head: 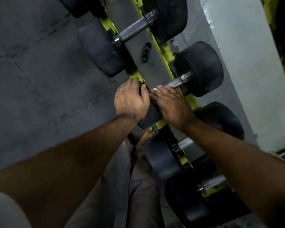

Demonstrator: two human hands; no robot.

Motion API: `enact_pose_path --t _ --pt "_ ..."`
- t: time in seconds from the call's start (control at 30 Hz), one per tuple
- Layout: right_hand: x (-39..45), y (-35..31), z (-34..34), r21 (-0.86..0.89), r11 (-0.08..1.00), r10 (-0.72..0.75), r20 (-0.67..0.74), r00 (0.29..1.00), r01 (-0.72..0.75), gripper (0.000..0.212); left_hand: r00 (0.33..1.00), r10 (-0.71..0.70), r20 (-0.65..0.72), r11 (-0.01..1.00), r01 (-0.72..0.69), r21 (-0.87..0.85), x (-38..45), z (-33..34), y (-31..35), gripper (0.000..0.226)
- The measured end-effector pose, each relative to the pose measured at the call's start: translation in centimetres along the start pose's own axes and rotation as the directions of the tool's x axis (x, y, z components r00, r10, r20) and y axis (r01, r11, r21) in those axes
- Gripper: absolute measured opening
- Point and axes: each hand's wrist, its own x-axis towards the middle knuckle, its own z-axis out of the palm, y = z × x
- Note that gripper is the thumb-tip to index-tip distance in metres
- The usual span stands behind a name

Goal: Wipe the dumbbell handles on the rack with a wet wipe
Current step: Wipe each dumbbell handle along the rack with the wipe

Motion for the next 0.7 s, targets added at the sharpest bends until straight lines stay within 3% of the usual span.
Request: enact_pose_path --t 0.13,0.3,0.43,0.47,0.6,0.67,0.7 --pt "-0.6 1.3 -0.4 -0.084 0.973 0.196 -0.179 0.964 -0.213 0.044 1.0 0.0 0.001 1.0 0.0 0.0 -0.1 0.1 -0.1 0.05" --pt "-0.9 -0.1 0.7 -0.021 1.0 0.019 -0.04 0.999 -0.019 0.049 1.0 0.002 0.015 1.0 -0.003 0.007 0.0 0.0 0.0 0.048" --pt "-2.0 2.7 0.3 -0.088 0.972 0.198 -0.187 0.962 -0.217 0.054 1.0 0.014 0.007 1.0 -0.014 0.009 0.0 0.1 -0.1 0.045" --pt "-1.9 1.7 0.8 -0.079 0.971 0.205 -0.21 0.956 -0.225 0.053 1.0 0.014 0.004 1.0 -0.014 0.014 0.0 0.0 -0.1 0.044" --pt "-2.2 -0.1 2.3 -0.097 0.995 -0.025 -0.117 0.993 0.013 0.056 0.996 0.083 0.039 0.991 -0.087 0.1 0.1 0.0 1.0 0.04" --pt "-2.4 1.5 1.9 -0.173 0.985 -0.011 -0.187 0.982 -0.022 0.054 0.996 0.077 0.05 0.99 -0.082 0.117 0.1 0.2 1.5 0.041" --pt "-2.3 2.2 1.8 -0.17 0.978 0.072 -0.257 0.964 -0.119 0.052 0.997 0.065 0.043 0.991 -0.07 0.11 0.1 0.4 1.6 0.042"
